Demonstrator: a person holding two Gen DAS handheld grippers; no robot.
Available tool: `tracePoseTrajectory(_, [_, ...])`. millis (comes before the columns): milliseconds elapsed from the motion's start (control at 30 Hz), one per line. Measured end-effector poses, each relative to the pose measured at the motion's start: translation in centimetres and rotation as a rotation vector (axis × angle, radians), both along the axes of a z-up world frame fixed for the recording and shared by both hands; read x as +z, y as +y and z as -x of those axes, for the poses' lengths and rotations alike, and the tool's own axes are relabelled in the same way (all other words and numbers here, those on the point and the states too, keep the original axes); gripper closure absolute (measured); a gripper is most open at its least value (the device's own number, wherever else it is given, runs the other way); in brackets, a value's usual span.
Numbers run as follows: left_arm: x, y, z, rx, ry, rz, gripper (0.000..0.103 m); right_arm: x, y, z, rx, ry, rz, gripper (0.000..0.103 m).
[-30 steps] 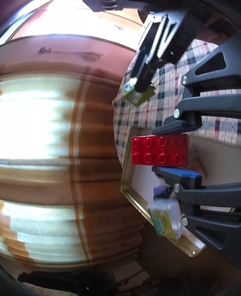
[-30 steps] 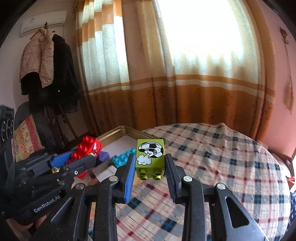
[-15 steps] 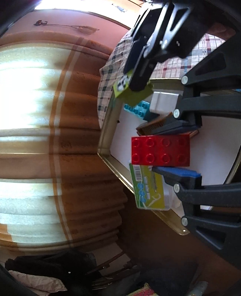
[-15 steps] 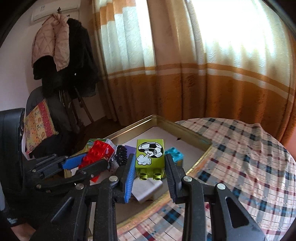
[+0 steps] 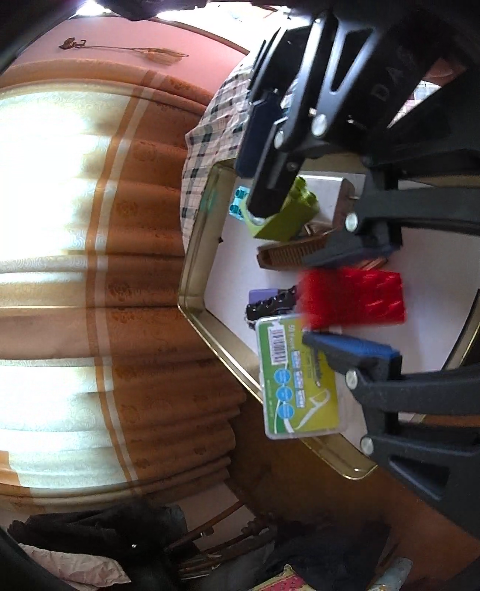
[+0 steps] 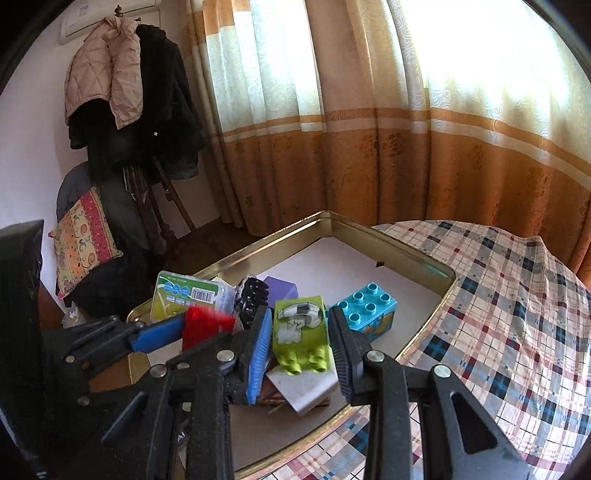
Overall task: Organize rigid objects
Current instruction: 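Release red brick into tray from left tool while right tool releases green brick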
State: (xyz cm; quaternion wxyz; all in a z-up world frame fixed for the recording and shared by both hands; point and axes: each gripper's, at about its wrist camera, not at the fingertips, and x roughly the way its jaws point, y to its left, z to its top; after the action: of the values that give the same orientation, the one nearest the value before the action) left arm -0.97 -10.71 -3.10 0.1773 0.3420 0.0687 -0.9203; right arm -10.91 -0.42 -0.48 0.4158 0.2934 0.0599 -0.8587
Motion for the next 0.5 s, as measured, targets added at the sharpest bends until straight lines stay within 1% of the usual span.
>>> tracePoseTrajectory(33, [0.0,0.0,-0.1,0.009,0.002,0.006,0.043,0.1,0.1,0.0,-0.001,-0.004,0.007,0.049])
tracePoseTrajectory(67, [0.1,0.0,-0.1,0.02,0.007,0.012,0.038,0.1,0.2,0.0,-0.001,-0.006,0.013,0.045])
tracePoseTrajectory(100, [0.2,-0.1,-0.3,0.029,0.01,0.017,0.029,0.2,0.3,0.0,-0.005,-0.006,0.018,0.044])
tracePoseTrajectory(133, [0.2,-0.2,-0.4,0.036,0.014,0.02,0.022,0.2,0.4,-0.1,-0.011,-0.002,0.018,0.043])
tracePoseTrajectory(167, [0.3,-0.2,-0.4,0.041,0.017,0.02,0.02,0.3,0.6,-0.1,-0.02,0.002,0.017,0.04])
tracePoseTrajectory(233, [0.5,-0.3,-0.6,0.052,0.025,0.025,0.009,0.5,1.1,-0.2,-0.041,0.012,0.022,0.034])
tracePoseTrajectory(300, [0.6,-0.2,-0.7,0.055,0.034,0.034,0.005,0.7,1.8,-0.4,-0.049,0.016,0.035,0.033])
tracePoseTrajectory(433, [1.0,-0.4,-0.8,0.074,0.037,0.052,0.001,1.4,3.3,-1.2,-0.08,0.043,0.052,0.032])
tracePoseTrajectory(500, [1.3,-0.9,-1.0,0.088,0.039,0.045,0.0,1.8,3.9,-1.3,-0.094,0.043,0.071,0.027])
